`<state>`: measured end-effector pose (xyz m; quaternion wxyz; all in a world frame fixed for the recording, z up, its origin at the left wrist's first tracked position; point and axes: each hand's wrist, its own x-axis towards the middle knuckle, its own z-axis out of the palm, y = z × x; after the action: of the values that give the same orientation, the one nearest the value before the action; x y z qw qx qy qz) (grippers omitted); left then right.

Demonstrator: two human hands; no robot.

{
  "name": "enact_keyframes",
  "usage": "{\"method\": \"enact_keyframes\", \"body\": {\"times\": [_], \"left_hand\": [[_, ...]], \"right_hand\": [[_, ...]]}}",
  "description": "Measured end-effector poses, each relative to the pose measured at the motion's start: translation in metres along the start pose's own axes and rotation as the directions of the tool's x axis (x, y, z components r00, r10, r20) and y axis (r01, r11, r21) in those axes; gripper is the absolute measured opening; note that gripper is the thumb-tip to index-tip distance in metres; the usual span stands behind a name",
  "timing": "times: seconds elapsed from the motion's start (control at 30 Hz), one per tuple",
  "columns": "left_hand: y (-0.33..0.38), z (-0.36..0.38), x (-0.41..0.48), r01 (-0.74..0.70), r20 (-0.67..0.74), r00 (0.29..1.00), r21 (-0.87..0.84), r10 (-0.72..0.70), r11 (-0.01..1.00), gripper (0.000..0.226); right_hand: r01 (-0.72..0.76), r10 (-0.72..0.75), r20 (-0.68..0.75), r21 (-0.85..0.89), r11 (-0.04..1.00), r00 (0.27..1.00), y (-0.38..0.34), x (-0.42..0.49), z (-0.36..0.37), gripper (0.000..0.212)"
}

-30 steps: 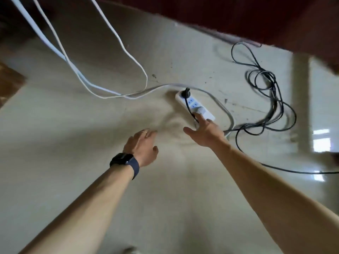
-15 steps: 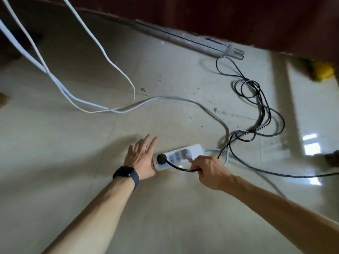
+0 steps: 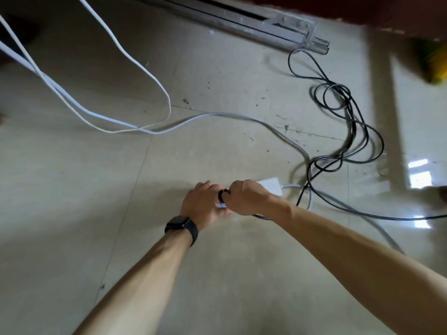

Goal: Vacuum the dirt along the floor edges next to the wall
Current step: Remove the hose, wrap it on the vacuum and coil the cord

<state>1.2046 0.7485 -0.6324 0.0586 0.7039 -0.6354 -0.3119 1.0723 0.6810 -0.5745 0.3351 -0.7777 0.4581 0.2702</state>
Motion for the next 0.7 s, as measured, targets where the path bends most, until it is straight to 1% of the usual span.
{"method": "enact_keyframes", "body": {"times": [0.07,0.1,0.13,0.17,0.23,0.27,0.3,0.33,0.37,0.4,0.43,0.47,0.5,0.53,0.57,0.6,0.63,0.7], "left_hand": [[-0.006,-0.002,0.0,0.044,-0.016,0.999,0.09,-0.042,0.995,0.055],[-0.007,-0.003,0.001,0.041,-0.027,0.999,0.153,-0.037,0.987,0.062],[-0.01,-0.003,0.004,0.034,-0.048,0.999,0.183,-0.026,0.983,0.065],[-0.014,-0.005,0.007,0.036,-0.082,0.996,0.181,-0.021,0.983,0.061],[-0.02,-0.011,0.014,0.046,-0.102,0.994,0.21,-0.025,0.977,0.048],[-0.022,-0.016,0.017,0.046,-0.081,0.996,0.272,-0.025,0.961,0.048],[-0.023,-0.021,0.019,0.061,-0.038,0.998,0.362,-0.05,0.93,0.053],[-0.02,-0.03,0.02,0.089,0.036,0.993,0.432,-0.116,0.898,0.06],[-0.01,-0.043,0.015,0.142,0.077,0.979,0.411,-0.19,0.901,0.065],[0.005,-0.056,0.01,0.217,0.111,0.959,0.31,-0.262,0.925,0.068],[0.025,-0.072,0.003,0.275,0.156,0.942,0.143,-0.296,0.951,0.067],[0.052,-0.091,-0.008,0.277,0.235,0.936,-0.028,-0.263,0.961,0.063],[0.084,-0.112,-0.022,0.244,0.32,0.931,-0.182,-0.178,0.952,0.059],[0.116,-0.133,-0.04,0.237,0.394,0.914,-0.333,-0.093,0.913,0.055],[0.149,-0.153,-0.061,0.256,0.448,0.894,-0.477,-0.019,0.841,0.052],[0.179,-0.174,-0.083,0.281,0.471,0.882,-0.581,0.034,0.764,0.049],[0.209,-0.198,-0.104,0.314,0.486,0.871,-0.664,0.073,0.678,0.046],[0.266,-0.248,-0.145,0.437,0.565,0.819,-0.724,0.097,0.534,0.035]], "right_hand": [[0.014,-0.023,-0.081,-0.112,0.994,0.996,-0.011,-0.012,-0.002,0.035],[0.044,-0.058,-0.115,-0.125,0.991,0.992,-0.015,-0.023,-0.009,0.039],[0.082,-0.102,-0.155,-0.131,0.988,0.983,-0.018,-0.036,-0.017,0.046],[0.106,-0.126,-0.202,-0.105,0.989,0.971,-0.02,-0.05,-0.028,0.047],[0.112,-0.09,-0.311,0.053,0.992,0.946,-0.018,-0.079,-0.054,0.042],[0.108,-0.064,-0.349,0.107,0.988,0.935,-0.013,-0.091,-0.065,0.044],[0.092,-0.036,-0.361,0.14,0.986,0.932,-0.006,-0.101,-0.074,0.045],[0.069,-0.005,-0.345,0.172,0.983,0.939,0.001,-0.113,-0.079,0.045],[0.051,0.024,-0.325,0.221,0.974,0.946,0.006,-0.127,-0.082,0.043],[0.044,0.049,-0.321,0.277,0.96,0.946,0.01,-0.143,-0.084,0.041],[0.037,0.081,-0.322,0.344,0.938,0.943,0.013,-0.161,-0.086,0.038],[0.022,0.125,-0.317,0.423,0.906,0.94,0.015,-0.181,-0.089,0.035],[0.001,0.178,-0.302,0.51,0.86,0.937,0.015,-0.204,-0.094,0.035],[-0.01,0.226,-0.286,0.599,0.801,0.931,0.014,-0.229,-0.101,0.038],[-0.019,0.27,-0.268,0.677,0.736,0.925,0.013,-0.256,-0.108,0.042],[-0.03,0.32,-0.25,0.745,0.666,0.914,0.011,-0.283,-0.116,0.045],[-0.043,0.37,-0.229,0.799,0.6,0.9,0.01,-0.311,-0.123,0.047],[-0.038,0.441,-0.213,0.868,0.495,0.872,0.007,-0.371,-0.141,0.049]]}}
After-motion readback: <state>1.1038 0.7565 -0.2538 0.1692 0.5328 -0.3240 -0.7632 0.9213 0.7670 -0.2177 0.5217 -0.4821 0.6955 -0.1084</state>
